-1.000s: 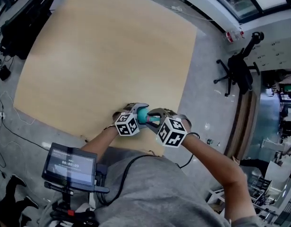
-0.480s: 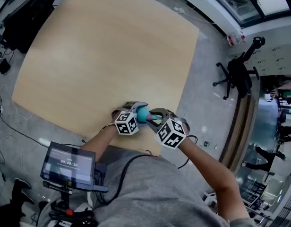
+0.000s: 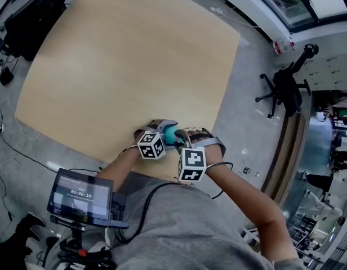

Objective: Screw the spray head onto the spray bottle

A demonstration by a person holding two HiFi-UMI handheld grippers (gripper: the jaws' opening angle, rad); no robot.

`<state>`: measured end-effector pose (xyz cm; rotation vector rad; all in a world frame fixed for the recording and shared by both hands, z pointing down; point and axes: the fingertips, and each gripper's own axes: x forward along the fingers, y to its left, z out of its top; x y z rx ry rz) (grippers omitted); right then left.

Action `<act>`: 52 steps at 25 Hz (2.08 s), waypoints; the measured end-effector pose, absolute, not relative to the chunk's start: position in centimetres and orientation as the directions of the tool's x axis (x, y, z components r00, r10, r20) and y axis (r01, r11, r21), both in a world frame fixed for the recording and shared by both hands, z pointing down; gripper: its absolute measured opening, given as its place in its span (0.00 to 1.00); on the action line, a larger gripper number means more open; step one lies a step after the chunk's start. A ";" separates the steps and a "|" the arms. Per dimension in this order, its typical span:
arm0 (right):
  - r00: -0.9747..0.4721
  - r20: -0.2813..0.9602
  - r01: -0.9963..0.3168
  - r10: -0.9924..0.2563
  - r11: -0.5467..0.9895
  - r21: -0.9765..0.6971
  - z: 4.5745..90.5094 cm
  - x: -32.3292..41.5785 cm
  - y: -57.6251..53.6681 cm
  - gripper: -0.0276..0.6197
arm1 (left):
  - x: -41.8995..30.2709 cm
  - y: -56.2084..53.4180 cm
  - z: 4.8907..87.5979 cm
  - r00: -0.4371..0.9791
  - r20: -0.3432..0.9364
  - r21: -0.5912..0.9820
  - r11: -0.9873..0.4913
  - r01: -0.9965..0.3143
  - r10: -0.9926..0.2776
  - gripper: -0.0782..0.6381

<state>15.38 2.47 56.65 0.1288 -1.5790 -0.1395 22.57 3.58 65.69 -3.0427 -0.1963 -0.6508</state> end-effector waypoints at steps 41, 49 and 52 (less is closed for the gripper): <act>0.057 0.992 0.164 -0.115 0.981 0.104 54.6 19.8 3.5 0.19 | 23.7 4.4 65.2 0.904 0.402 0.050 -0.989 0.136 0.145 0.68; 0.168 0.982 0.198 -0.089 0.979 0.055 54.6 19.6 3.4 0.19 | 24.1 4.1 65.2 0.904 0.405 0.048 -0.991 0.124 0.133 0.68; 0.197 0.977 0.205 -0.085 0.978 0.044 54.8 19.8 3.3 0.19 | 24.3 4.1 65.1 0.905 0.405 0.050 -0.991 0.122 0.132 0.68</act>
